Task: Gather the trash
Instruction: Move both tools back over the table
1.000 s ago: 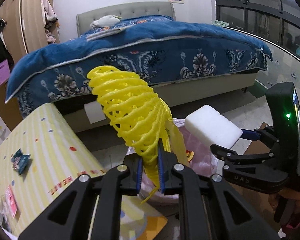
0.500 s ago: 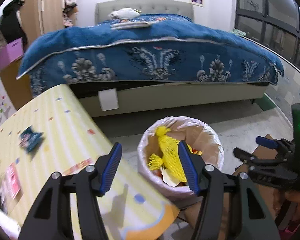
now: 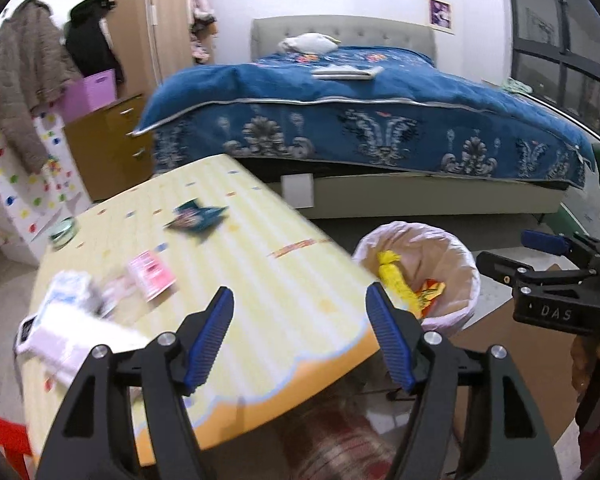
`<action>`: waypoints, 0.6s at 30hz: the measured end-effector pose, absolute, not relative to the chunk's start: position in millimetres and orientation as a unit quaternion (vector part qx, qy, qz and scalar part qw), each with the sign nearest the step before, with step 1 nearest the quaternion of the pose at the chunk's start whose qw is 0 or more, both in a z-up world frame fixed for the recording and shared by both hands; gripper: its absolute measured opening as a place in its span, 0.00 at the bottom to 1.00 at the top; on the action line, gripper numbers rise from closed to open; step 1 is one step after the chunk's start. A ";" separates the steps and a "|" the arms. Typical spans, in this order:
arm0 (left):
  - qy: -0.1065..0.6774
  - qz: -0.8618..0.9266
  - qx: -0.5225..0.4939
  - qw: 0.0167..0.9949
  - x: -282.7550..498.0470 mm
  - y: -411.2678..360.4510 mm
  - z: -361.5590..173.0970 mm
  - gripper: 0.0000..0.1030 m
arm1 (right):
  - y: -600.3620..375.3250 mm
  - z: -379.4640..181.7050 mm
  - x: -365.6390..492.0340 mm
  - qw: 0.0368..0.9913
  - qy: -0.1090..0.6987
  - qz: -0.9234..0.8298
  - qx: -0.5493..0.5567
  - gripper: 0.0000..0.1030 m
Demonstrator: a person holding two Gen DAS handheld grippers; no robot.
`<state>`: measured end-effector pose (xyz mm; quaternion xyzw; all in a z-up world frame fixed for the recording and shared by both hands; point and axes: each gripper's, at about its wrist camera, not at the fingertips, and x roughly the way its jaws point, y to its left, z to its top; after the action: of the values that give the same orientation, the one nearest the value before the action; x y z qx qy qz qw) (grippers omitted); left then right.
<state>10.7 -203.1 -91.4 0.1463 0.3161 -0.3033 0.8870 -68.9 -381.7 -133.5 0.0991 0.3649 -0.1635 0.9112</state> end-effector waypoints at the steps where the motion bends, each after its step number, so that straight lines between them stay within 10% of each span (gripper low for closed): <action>1: 0.316 -0.294 0.143 0.890 10.0 -192.2 -90.9 0.65 | -373.5 -131.3 -67.0 0.914 0.364 -0.156 0.093 0.83; 18: 0.325 -0.101 0.068 0.938 39.8 -14.1 -83.9 0.67 | -218.0 -112.5 -4.9 0.931 0.364 0.005 -0.014 0.82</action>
<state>39.8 -14.1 -83.9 0.0675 0.3252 -0.1005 0.9378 -4.9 -218.0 -112.5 -0.0145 0.3640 0.0049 0.9313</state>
